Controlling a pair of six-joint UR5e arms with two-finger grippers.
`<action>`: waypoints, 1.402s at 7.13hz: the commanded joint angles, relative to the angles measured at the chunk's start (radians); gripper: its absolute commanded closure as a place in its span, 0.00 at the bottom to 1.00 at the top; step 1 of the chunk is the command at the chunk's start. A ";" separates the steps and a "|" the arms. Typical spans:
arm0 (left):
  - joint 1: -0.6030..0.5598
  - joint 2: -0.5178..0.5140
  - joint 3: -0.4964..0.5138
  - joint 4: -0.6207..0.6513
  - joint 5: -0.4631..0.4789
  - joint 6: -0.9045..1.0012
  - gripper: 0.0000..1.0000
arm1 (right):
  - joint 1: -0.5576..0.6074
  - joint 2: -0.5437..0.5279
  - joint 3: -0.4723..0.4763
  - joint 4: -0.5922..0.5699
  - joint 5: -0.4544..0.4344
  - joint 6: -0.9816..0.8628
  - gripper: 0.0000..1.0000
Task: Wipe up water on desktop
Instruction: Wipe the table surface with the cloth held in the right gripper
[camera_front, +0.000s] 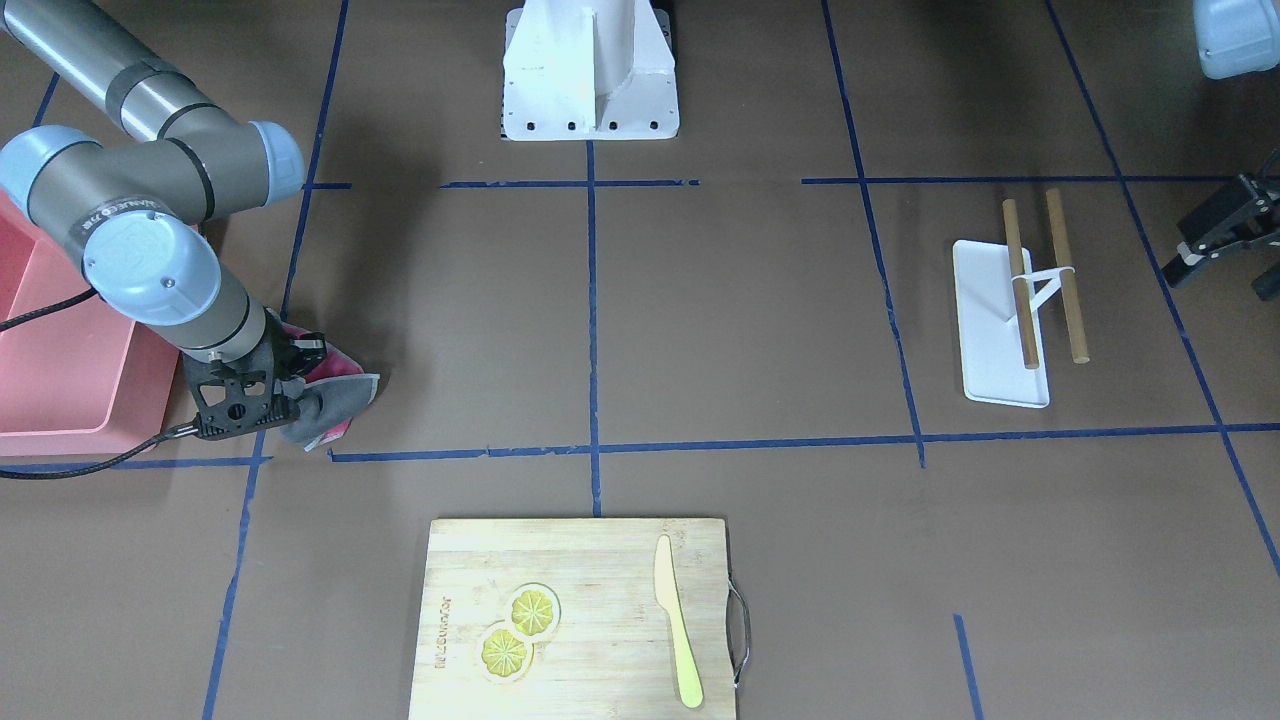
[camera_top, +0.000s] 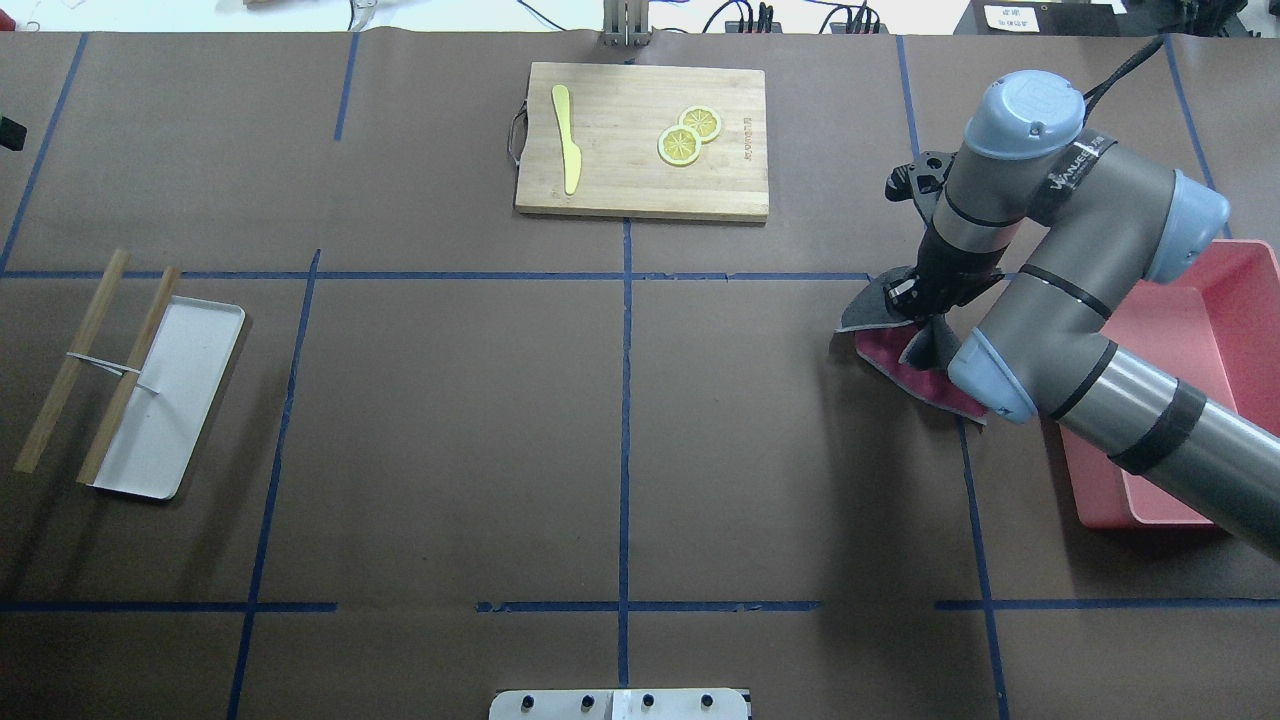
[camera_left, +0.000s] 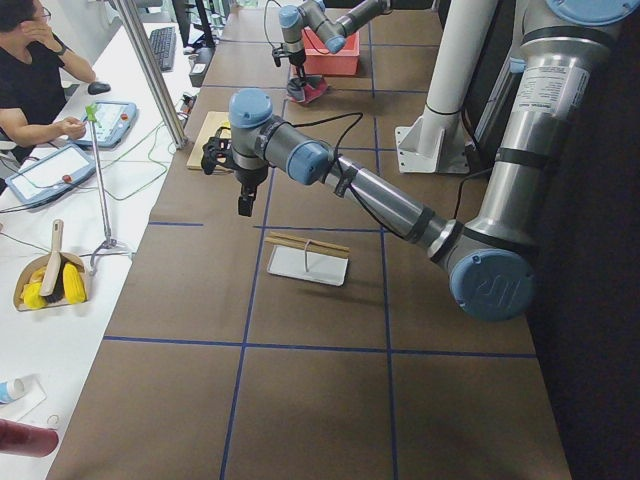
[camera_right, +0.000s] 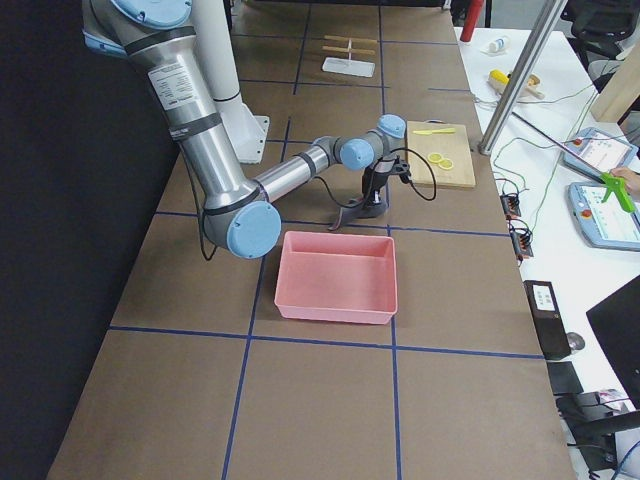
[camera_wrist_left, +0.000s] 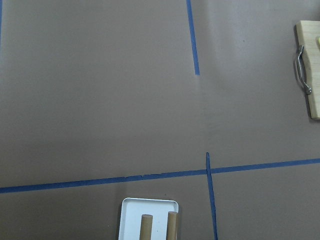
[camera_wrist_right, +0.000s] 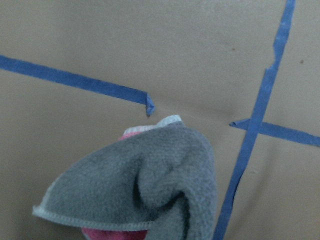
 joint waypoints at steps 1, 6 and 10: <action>-0.048 0.041 0.025 0.002 0.031 0.151 0.00 | -0.079 0.002 0.065 0.001 0.003 0.100 1.00; -0.118 0.084 0.073 -0.003 0.090 0.328 0.00 | -0.327 0.003 0.146 0.161 -0.009 0.482 1.00; -0.120 0.090 0.071 -0.004 0.090 0.328 0.00 | -0.308 -0.007 0.148 0.159 -0.026 0.484 1.00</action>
